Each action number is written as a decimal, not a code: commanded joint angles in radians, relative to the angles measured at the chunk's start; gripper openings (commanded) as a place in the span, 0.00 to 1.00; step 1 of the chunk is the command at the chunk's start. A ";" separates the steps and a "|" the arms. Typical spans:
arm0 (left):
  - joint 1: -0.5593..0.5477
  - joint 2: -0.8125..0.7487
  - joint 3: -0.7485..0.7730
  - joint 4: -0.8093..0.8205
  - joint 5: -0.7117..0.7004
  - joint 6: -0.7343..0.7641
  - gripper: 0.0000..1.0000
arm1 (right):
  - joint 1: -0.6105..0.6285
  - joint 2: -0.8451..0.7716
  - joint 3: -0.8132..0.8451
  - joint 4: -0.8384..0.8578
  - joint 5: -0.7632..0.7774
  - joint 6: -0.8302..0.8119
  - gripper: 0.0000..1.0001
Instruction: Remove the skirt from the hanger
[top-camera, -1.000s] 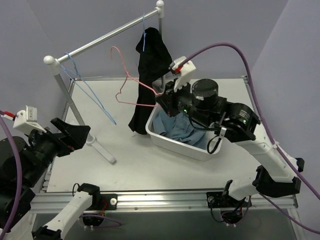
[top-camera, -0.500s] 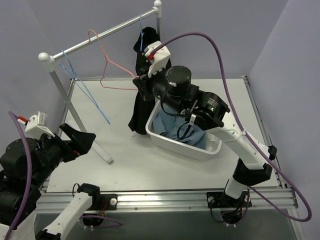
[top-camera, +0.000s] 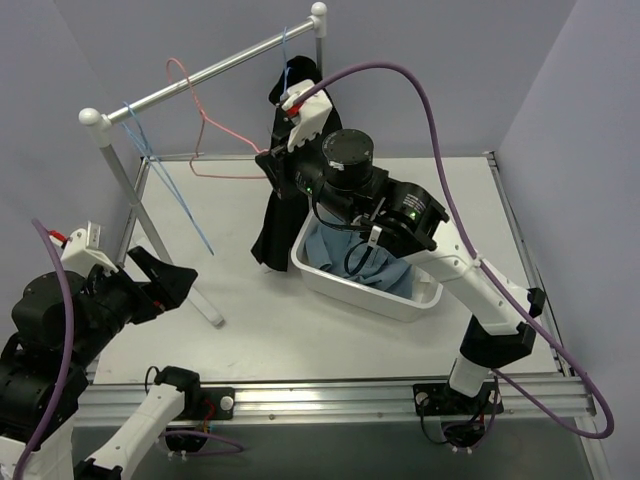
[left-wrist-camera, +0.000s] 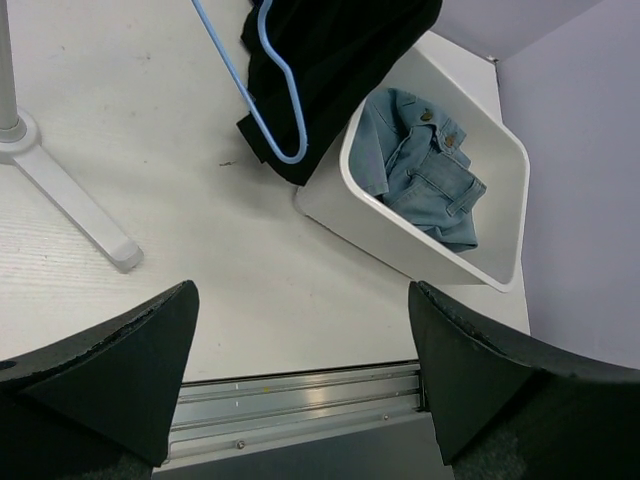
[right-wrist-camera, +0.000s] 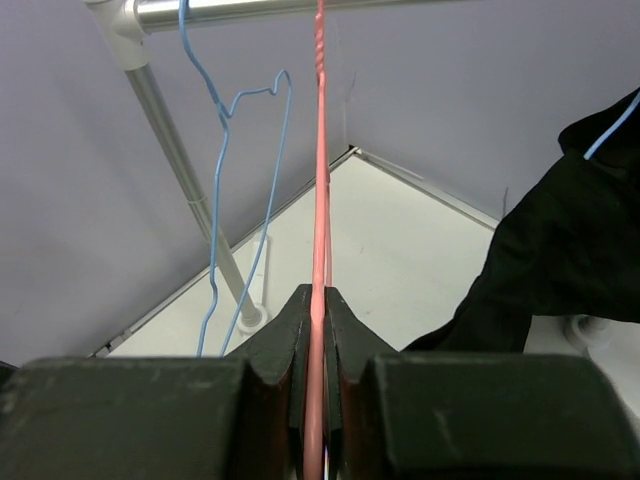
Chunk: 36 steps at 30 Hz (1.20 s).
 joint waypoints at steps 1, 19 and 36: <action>0.000 0.015 -0.005 0.029 0.022 0.004 0.94 | 0.009 0.007 -0.006 0.068 -0.043 0.023 0.00; 0.000 0.046 -0.046 0.070 0.052 0.043 0.95 | -0.002 -0.034 -0.134 -0.004 -0.006 0.111 0.50; 0.000 0.106 0.052 0.103 0.169 0.138 0.77 | -0.276 0.196 0.038 -0.024 -0.071 0.118 0.86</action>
